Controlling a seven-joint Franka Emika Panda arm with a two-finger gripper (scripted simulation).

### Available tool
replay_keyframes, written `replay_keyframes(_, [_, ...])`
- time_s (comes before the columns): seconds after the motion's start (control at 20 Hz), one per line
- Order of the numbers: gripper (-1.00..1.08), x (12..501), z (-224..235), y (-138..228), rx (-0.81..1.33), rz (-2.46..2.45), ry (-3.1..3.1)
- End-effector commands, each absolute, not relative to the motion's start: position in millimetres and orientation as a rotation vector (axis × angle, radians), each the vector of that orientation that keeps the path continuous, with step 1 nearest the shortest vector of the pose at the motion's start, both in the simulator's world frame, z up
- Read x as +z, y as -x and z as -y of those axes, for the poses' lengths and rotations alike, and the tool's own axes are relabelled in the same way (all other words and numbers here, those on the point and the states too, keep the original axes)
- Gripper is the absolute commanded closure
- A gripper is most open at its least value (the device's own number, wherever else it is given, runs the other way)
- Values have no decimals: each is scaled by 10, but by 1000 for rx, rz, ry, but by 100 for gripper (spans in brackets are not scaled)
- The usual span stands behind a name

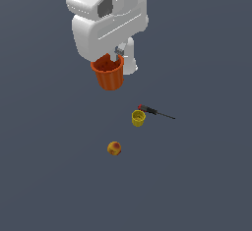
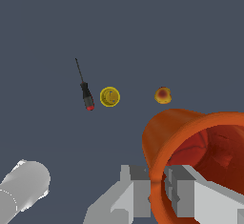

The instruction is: Pick up a designated object from a clutter of objects.

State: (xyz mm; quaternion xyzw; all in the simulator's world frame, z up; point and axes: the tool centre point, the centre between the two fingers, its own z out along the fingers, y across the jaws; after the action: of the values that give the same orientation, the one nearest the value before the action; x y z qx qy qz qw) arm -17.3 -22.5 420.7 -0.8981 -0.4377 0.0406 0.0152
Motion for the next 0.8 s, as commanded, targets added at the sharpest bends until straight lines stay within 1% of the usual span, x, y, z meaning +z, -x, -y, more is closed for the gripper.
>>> replay_keyframes(0.0, [108,4390,173,133,125,1362,2795])
replay_keyframes(0.35, [108,4701,80,49,125,1362,2795])
replay_keyframes(0.75, [108,4842,39,4,125,1362,2795])
